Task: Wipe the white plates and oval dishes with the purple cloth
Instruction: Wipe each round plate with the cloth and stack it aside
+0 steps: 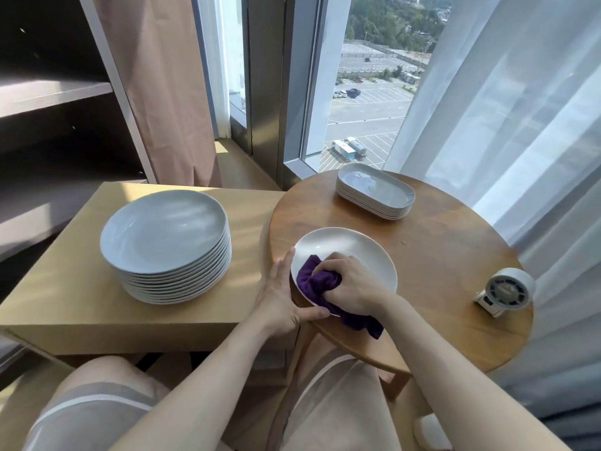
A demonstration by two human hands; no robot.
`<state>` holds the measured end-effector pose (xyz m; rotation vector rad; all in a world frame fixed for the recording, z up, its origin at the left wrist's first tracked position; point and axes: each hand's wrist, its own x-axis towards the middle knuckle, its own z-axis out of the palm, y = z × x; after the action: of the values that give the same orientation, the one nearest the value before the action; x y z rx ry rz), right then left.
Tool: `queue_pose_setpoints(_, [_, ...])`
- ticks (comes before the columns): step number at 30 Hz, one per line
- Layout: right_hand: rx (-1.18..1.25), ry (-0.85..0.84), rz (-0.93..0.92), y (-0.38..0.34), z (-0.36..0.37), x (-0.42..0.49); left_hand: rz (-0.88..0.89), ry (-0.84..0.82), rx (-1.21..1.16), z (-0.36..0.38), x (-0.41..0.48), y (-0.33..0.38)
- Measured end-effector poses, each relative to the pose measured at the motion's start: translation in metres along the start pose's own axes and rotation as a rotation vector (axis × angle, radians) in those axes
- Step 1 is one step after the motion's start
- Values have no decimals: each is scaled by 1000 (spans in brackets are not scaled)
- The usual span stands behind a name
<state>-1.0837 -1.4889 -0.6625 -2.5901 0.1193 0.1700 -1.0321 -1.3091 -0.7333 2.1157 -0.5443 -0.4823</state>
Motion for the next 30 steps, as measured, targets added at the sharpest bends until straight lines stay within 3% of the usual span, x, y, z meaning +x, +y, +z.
queue_pose_setpoints(6, [-33, 242, 27, -5, 27, 6, 32, 23, 28, 0, 1, -3])
queue_pose_setpoints(12, [-45, 300, 135, 8, 16, 7, 15, 29, 53, 0, -5, 1])
queue_pose_setpoints(20, [209, 452, 221, 36, -20, -6, 51, -2, 135, -11, -12, 7])
queue_pose_setpoints(23, [260, 495, 229, 44, -25, -8, 85, -9, 344, -15, -15, 11])
queue_pose_setpoints(27, [324, 527, 233, 47, -29, -11, 352, 23, 585, -8, -23, 26])
queue_pose_setpoints(30, [362, 563, 230, 45, -31, -14, 496, 26, 630, -1, -28, 35])
